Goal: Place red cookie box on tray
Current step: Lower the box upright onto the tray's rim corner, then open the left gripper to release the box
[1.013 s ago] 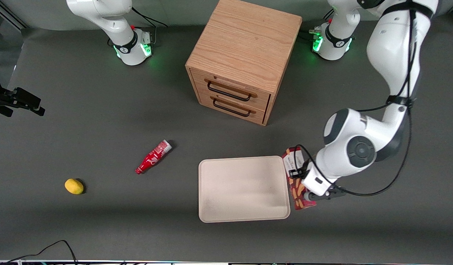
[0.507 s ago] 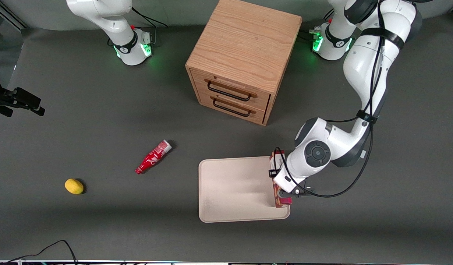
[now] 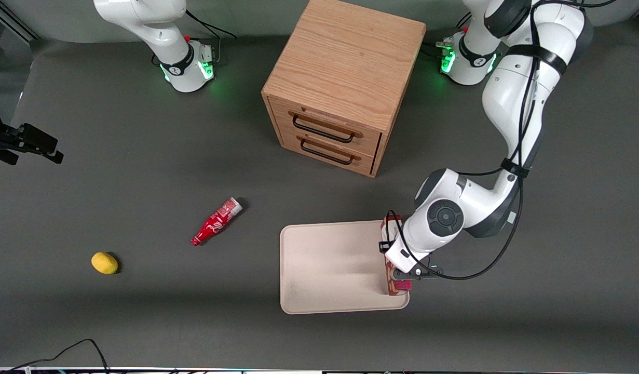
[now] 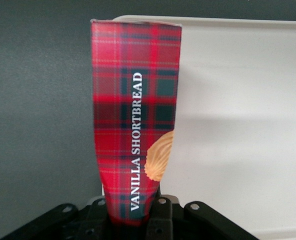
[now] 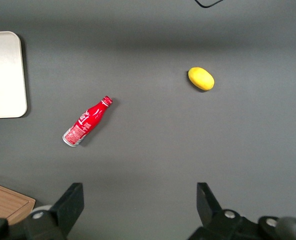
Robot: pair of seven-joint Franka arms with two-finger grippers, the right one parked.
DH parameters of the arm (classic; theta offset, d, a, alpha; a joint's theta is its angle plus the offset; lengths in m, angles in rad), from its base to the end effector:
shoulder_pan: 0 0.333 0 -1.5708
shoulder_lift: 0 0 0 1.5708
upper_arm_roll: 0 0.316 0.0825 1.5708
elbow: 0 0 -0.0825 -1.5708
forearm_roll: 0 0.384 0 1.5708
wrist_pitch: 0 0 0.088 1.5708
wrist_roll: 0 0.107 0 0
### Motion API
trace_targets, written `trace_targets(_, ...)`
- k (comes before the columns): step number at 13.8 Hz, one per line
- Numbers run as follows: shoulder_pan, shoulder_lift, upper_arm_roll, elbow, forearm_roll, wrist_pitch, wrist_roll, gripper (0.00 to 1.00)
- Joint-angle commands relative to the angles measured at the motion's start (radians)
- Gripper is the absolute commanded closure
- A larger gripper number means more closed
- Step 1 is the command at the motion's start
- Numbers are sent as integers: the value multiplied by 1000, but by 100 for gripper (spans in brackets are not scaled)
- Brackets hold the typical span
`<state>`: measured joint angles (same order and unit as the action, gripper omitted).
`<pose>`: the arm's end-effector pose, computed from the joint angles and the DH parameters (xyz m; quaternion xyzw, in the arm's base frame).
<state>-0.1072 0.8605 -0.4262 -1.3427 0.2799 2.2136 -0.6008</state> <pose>0.6819 -0.3046 0.2473 0.9978 0.0277 0.0144 0.0586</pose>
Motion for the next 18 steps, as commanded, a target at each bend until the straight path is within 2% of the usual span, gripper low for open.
trace_targets(1, -15, 3, 11, 13, 19, 8, -24, 100)
trace_targets(3, -14, 6, 12, 13, 25, 8, -24, 100)
trace_targets(4, -14, 8, 12, 13, 27, 8, -22, 69)
trace_targets(5, -14, 6, 12, 11, 30, 8, -24, 24)
trace_targets(6, -12, 6, 12, 11, 30, 6, -25, 0)
trace_targets(12, 4, -46, 21, 22, 18, -34, -31, 0)
trace_targets(15, 14, -141, 21, 39, 7, -188, -30, 0)
trace_targets(18, 92, -312, 20, 31, -65, -389, -8, 0)
